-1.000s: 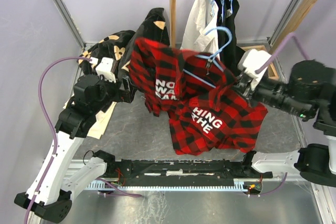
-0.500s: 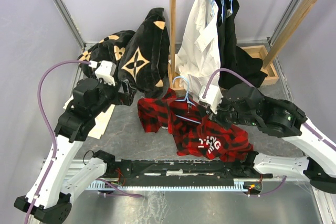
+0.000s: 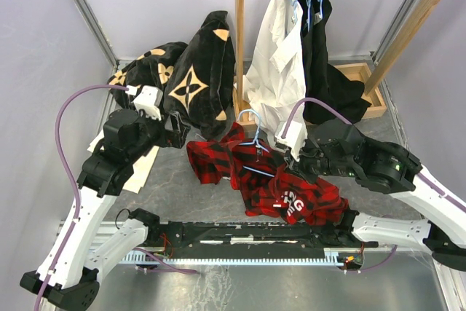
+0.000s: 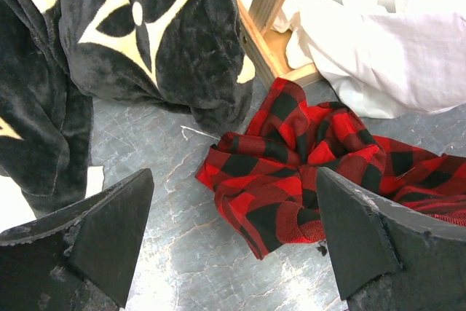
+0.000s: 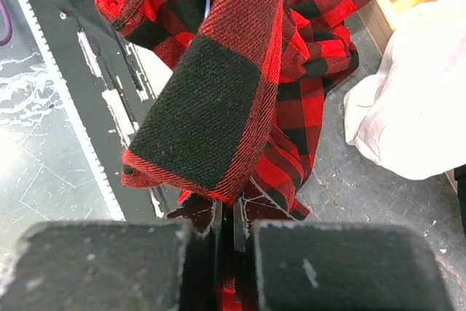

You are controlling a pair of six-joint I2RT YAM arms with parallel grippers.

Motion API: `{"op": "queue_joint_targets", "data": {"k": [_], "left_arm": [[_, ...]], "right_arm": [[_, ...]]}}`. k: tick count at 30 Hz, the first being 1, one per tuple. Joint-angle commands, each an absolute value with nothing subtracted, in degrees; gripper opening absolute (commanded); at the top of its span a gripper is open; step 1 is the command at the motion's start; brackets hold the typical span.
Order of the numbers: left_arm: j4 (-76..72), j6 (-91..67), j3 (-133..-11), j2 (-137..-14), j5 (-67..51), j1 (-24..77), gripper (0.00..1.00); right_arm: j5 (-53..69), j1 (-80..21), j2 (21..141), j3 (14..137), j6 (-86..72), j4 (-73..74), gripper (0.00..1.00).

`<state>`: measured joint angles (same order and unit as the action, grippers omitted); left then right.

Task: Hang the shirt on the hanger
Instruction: Hang the shirt on the hanger.

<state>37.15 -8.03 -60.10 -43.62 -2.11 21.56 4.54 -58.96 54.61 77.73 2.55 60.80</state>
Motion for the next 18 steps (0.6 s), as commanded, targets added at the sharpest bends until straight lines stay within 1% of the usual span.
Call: {"op": "queue_joint_targets", "data": {"k": [1,18], "left_arm": [[35.3,-6.4,-60.0,-43.5,-3.5,21.3,0.97],[35.4,-6.3,-59.9,-43.7,-3.4,21.3,0.96]], "right_arm": [[5.7,-58.8,54.7,77.7,2.0,56.5,0.00],[5.8,-58.8,55.3,77.2,2.8,57.3,0.00]]}}
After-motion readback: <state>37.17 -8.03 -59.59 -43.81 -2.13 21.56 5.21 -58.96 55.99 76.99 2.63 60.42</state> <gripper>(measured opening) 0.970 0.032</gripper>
